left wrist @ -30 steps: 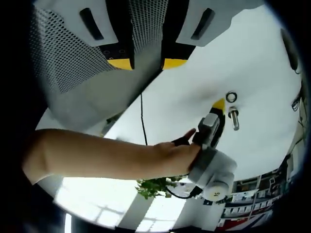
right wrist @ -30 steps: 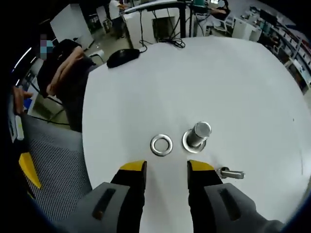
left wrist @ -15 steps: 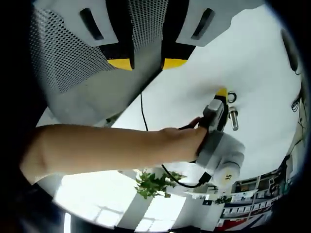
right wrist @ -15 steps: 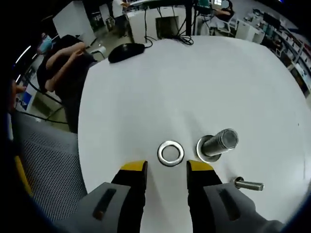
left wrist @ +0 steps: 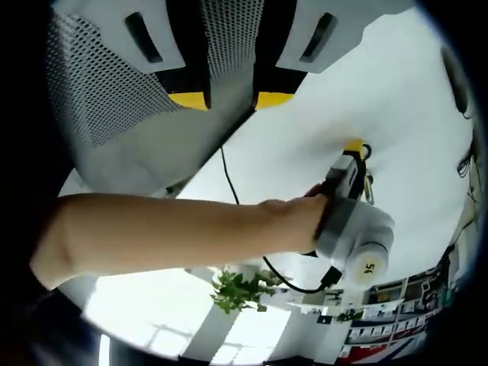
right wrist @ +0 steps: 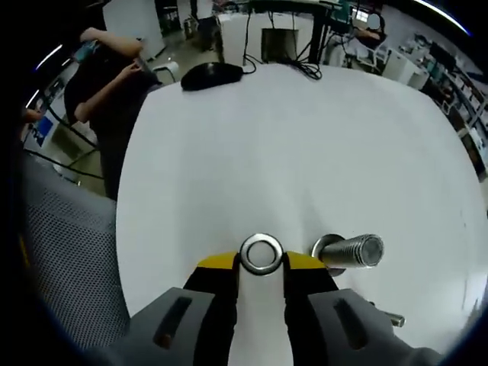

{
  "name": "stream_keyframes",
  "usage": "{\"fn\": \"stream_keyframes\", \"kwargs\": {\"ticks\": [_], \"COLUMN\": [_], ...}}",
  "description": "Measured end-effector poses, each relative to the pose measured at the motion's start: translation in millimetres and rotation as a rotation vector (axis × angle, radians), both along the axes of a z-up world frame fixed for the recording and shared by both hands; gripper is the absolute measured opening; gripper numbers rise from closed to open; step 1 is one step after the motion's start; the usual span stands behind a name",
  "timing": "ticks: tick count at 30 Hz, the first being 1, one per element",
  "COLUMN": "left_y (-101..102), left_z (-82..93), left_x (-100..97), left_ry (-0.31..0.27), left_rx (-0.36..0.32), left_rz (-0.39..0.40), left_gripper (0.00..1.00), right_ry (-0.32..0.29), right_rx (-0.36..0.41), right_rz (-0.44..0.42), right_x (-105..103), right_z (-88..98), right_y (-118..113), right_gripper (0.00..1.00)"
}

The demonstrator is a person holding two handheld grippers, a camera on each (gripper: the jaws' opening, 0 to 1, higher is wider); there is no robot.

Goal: Place the washer onto the threaded stud by aligning its center hole with the stud, sliding it down to the base, and recovering from edge contact or off-axis alignment until the washer reaches the visible bottom stop.

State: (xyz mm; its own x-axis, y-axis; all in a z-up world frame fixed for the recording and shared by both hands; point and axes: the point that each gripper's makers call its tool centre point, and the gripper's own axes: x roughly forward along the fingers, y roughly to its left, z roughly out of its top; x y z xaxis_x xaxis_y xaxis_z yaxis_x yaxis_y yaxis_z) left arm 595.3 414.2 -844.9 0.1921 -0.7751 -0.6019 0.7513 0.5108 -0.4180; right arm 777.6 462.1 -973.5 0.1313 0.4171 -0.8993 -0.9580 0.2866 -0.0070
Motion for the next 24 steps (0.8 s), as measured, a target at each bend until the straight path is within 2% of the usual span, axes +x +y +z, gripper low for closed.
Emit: {"fn": "stream_keyframes", "kwargs": {"ticks": [5,12,18,24], "left_y": [0,0,0,0], "left_z": [0.1,0.2,0.1,0.2], "left_x": [-0.3,-0.5,-1.0,-1.1], "left_ry": [0.0,0.0,0.002,0.001], "left_rx": [0.0,-0.001,0.0,0.0], "left_rz": [0.0,-0.002,-0.005,-0.007], "left_gripper": [0.19,0.19,0.19,0.19], "right_ry": [0.009,0.007,0.003,-0.027], "right_rx": [0.015,0.045,0.047,0.025], "right_rz": [-0.018,-0.021,-0.022,-0.002], "right_x": [0,-1,0,6], "right_z": [2.7,23.1,40.3,60.2], "right_y": [-1,-1,-7,-14], "right_gripper": [0.22,0.22,0.22,0.22]}}
